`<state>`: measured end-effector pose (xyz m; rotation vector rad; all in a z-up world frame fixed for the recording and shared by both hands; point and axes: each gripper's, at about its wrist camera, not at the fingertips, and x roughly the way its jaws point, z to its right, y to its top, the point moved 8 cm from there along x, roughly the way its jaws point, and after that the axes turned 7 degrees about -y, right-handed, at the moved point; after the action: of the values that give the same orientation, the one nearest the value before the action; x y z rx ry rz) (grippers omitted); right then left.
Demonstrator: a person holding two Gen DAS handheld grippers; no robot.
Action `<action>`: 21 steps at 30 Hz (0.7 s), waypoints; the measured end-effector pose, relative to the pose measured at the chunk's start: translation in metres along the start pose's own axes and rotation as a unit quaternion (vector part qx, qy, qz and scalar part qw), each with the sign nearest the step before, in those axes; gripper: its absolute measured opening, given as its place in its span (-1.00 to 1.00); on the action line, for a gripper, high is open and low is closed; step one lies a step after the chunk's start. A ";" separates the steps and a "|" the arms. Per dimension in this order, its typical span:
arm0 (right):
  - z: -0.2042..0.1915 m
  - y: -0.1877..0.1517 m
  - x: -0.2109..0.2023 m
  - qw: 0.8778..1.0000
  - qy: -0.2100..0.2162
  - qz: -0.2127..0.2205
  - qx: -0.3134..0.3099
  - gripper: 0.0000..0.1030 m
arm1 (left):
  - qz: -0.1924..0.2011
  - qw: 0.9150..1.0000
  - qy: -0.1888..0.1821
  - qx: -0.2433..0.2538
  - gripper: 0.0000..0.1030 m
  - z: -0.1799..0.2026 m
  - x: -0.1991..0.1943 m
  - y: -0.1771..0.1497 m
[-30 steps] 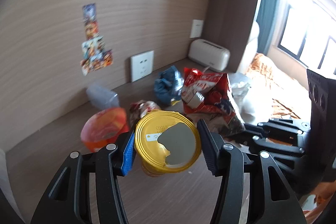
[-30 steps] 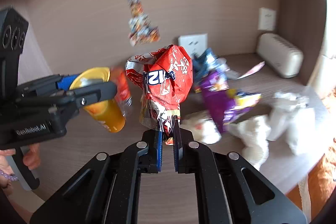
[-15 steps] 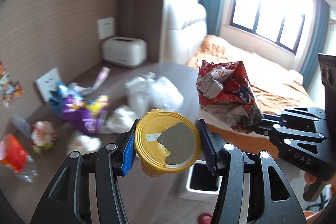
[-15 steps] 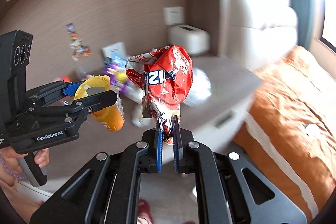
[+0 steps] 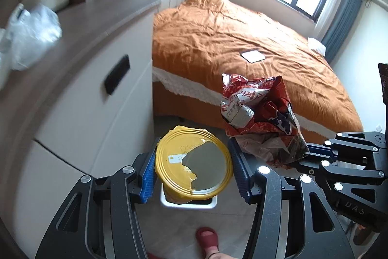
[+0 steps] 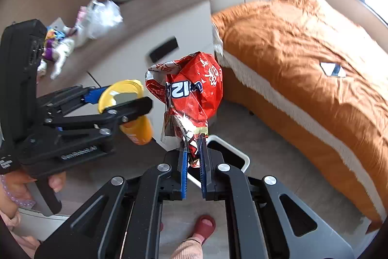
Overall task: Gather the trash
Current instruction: 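Carry the yellow cup and red wrapper over the white bin with both tools, then open both tools to drop the cup and wrapper into the bin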
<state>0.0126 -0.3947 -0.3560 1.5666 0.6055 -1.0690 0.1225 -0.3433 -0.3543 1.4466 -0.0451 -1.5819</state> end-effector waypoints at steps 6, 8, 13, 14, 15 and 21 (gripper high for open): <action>0.026 -0.043 0.093 0.999 -0.016 -0.047 -0.007 -0.81 | -0.052 0.998 -0.021 0.013 0.04 -0.018 0.102 -0.047; 0.036 -0.056 0.126 0.998 -0.022 -0.060 -0.012 -0.81 | -0.063 0.997 -0.033 0.011 0.04 -0.028 0.136 -0.065; 0.048 -0.090 0.200 0.995 -0.016 -0.092 -0.025 -0.81 | -0.084 0.995 -0.051 0.005 0.05 -0.048 0.198 -0.101; 0.049 -0.095 0.209 0.995 -0.016 -0.095 -0.028 -0.80 | -0.087 0.995 -0.053 0.005 0.12 -0.050 0.209 -0.108; 0.049 -0.102 0.222 0.994 -0.013 -0.106 -0.034 -0.72 | -0.091 0.994 -0.059 0.005 0.57 -0.052 0.217 -0.115; 0.060 -0.129 0.253 0.990 -0.031 -0.123 -0.056 0.87 | -0.107 0.993 -0.045 -0.010 0.92 -0.070 0.251 -0.143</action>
<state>0.0044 -0.4551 -0.6399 1.3816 0.8183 -1.2412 0.1320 -0.3884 -0.6479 1.4009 0.0745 -1.8167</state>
